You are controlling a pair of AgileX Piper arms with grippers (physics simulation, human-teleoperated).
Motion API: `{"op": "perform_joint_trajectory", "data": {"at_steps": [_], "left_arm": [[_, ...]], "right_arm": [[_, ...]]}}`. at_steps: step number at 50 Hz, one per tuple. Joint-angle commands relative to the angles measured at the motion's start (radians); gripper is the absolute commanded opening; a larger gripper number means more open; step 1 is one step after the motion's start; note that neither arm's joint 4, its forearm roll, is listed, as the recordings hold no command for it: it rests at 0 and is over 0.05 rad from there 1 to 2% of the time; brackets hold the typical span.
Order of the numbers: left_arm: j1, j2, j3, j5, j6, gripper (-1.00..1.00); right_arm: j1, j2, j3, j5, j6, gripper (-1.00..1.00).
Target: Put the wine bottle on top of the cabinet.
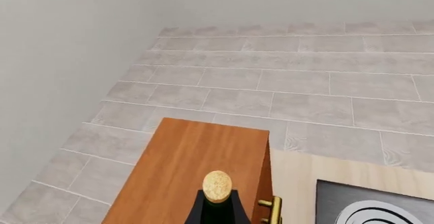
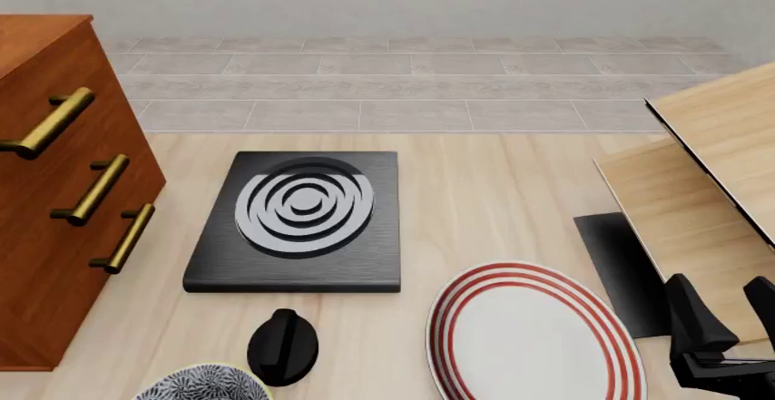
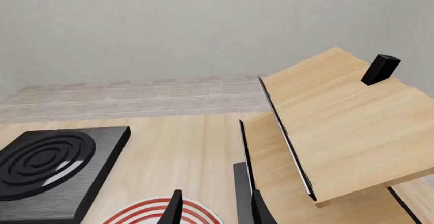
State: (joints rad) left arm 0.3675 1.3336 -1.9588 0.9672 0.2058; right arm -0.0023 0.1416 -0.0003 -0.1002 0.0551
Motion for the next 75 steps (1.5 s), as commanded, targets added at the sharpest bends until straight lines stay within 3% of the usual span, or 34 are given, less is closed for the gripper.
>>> {"op": "perform_joint_trajectory", "data": {"at_steps": [1, 19, 33, 34, 75], "left_arm": [[0.064, -0.005, 0.072, -0.062, -0.012, -1.0], [0.08, -0.047, 0.242, -0.146, -0.026, -1.0], [0.054, -0.067, 0.245, -0.134, -0.022, -1.0], [0.051, -0.068, 0.247, -0.136, -0.021, 1.0], [0.028, -0.138, 0.255, -0.124, -0.028, 1.0]], "right_arm": [[0.0, 0.0, 0.0, 0.0, 0.0, 1.0], [0.0, 0.0, 0.0, 0.0, 0.0, 1.0], [0.0, 0.0, 0.0, 0.0, 0.0, 1.0], [0.0, -0.001, 0.0, 0.0, 0.0, 1.0], [0.0, 0.0, 0.0, 0.0, 0.0, 1.0]]}}
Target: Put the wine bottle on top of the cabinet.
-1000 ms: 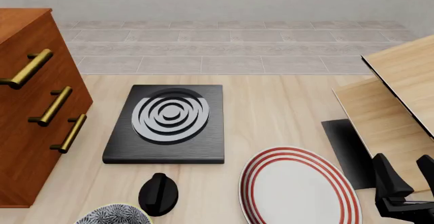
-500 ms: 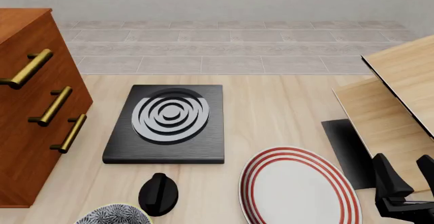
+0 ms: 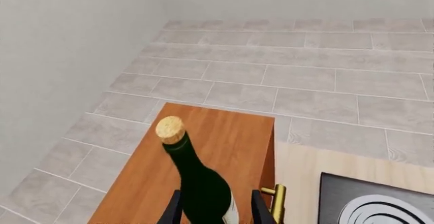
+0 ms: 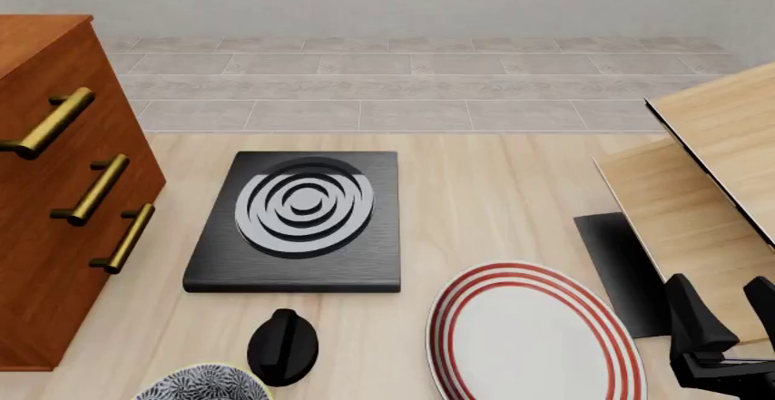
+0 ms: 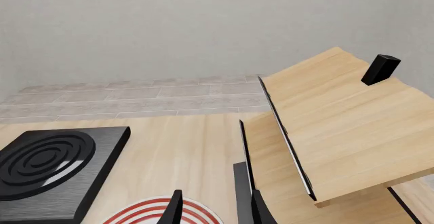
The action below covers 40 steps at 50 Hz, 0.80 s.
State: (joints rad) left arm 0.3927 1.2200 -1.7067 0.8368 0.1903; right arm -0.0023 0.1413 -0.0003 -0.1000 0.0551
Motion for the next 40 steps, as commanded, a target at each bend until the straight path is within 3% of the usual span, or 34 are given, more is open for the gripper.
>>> {"op": "perform_joint_trajectory", "data": {"at_steps": [1, 9, 26, 40], "left_arm": [[0.004, -0.029, 0.003, 0.008, -0.013, 1.0], [0.001, -0.066, 0.029, 0.016, -0.015, 1.0], [-0.027, -0.273, 0.197, 0.007, 0.006, 1.0], [-0.075, -0.401, 0.244, 0.058, 0.002, 1.0]], "right_arm": [[0.0, 0.0, 0.0, 0.0, 0.0, 1.0], [0.0, 0.0, 0.0, 0.0, 0.0, 1.0], [0.0, 0.0, 0.0, 0.0, 0.0, 1.0], [0.0, 0.0, 0.0, 0.0, 0.0, 1.0]]}}
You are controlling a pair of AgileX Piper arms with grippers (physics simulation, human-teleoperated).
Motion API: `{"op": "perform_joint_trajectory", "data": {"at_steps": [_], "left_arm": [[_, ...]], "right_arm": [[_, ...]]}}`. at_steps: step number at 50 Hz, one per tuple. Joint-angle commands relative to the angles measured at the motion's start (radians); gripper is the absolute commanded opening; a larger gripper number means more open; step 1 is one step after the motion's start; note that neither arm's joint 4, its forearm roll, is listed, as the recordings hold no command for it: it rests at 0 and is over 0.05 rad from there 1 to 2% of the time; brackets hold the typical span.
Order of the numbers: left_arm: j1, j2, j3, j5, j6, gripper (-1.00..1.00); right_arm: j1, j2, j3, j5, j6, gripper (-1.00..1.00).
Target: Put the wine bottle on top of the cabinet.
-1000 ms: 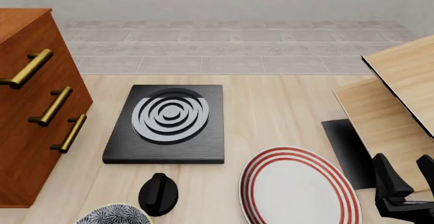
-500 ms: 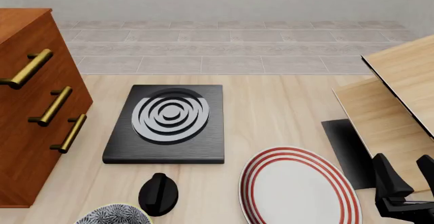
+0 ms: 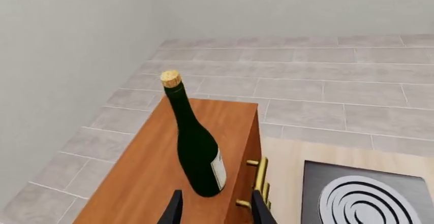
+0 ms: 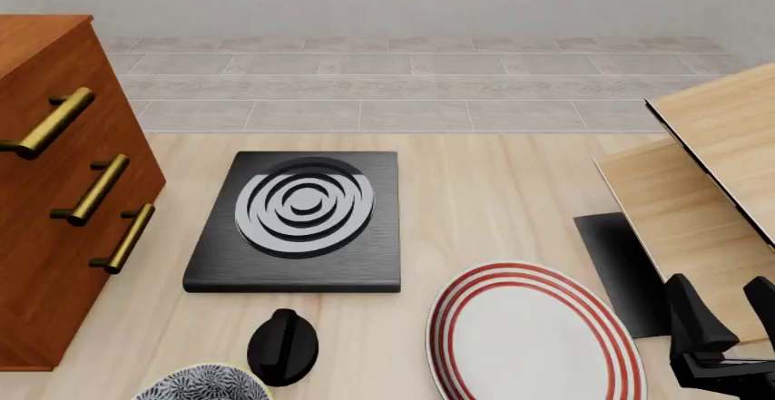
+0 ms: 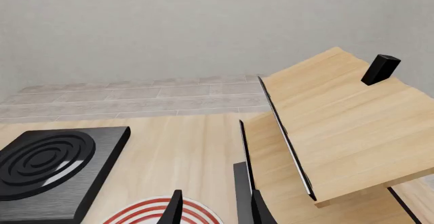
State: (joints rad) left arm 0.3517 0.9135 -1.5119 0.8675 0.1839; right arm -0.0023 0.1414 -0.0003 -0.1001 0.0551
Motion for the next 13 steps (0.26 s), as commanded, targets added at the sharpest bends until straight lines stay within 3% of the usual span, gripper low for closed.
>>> {"op": "perform_joint_trajectory", "data": {"at_steps": [1, 8, 13], "left_arm": [[-0.027, -0.089, 0.044, 0.022, 0.02, 1.0], [-0.029, -0.093, 0.008, 0.028, 0.034, 1.0], [-0.051, -0.149, -0.015, 0.062, -0.011, 1.0]], "right_arm": [[0.0, 0.0, 0.0, 0.0, 0.0, 1.0], [0.0, 0.0, 0.0, 0.0, 0.0, 1.0], [0.0, 0.0, 0.0, 0.0, 0.0, 1.0]]}}
